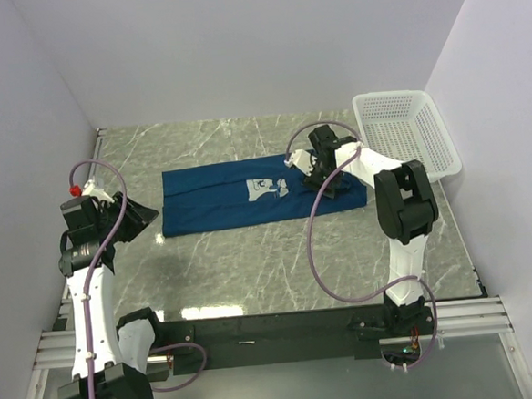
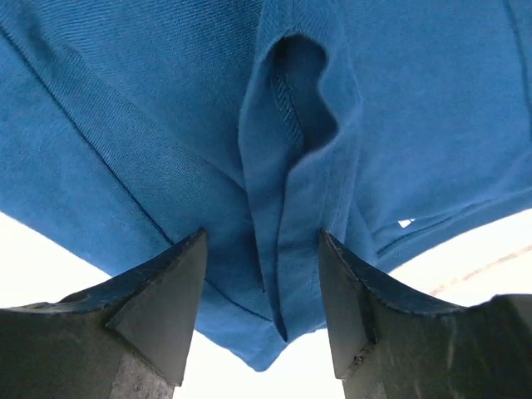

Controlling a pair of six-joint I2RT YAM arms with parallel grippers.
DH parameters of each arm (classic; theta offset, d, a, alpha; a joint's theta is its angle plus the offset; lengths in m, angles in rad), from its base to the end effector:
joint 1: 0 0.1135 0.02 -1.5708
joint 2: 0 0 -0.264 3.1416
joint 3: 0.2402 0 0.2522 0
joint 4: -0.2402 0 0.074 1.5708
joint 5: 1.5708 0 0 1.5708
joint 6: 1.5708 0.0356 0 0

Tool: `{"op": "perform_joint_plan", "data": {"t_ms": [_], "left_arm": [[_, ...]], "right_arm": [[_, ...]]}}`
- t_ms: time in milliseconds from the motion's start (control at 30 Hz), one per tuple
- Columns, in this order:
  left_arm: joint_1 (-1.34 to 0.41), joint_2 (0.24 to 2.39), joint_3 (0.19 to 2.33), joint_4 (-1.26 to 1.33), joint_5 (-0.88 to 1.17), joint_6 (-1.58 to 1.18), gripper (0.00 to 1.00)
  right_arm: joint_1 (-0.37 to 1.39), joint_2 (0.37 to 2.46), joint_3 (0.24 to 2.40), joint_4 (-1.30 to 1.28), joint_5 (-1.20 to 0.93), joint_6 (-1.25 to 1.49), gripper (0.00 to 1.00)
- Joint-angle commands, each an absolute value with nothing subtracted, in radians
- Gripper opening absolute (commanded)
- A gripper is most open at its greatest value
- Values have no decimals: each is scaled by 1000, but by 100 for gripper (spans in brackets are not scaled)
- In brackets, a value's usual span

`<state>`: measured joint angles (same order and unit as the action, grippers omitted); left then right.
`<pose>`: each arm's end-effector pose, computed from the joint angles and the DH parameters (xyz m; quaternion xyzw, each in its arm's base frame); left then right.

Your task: Fold and stack the t-shirts

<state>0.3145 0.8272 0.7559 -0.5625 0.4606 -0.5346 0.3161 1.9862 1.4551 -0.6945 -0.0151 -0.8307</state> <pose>0.1715 0.0392 0.2875 -0.2639 0.8340 -0.2507 0.4146 0.3850 0.1265 0.1796 -0.5355 0.8269 -0.0365 0.1680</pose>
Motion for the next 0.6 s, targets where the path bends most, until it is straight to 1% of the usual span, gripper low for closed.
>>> {"op": "perform_joint_plan", "data": {"t_ms": [0,100,200,333,500,567], "left_arm": [[318,804,752,-546,492,-514,47],[318,802,750,-546,495,-514,47],[318,804,750,-548,494,-514,47],[318,802,752,-546,495,-515,47],[318,804,750,-546,494,-515,47],[319,805,752,-546,495,-515,47]], "right_arm": [[314,1994,1502,-678,-2,-815,63],[313,2005,1508,-654,32,-804,61],[313,2014,1517,-635,64,-798,57],[311,2017,1532,-614,95,-792,48],[311,2025,1560,-611,107,-788,40],[311,2026,1563,-607,109,-787,35]]}}
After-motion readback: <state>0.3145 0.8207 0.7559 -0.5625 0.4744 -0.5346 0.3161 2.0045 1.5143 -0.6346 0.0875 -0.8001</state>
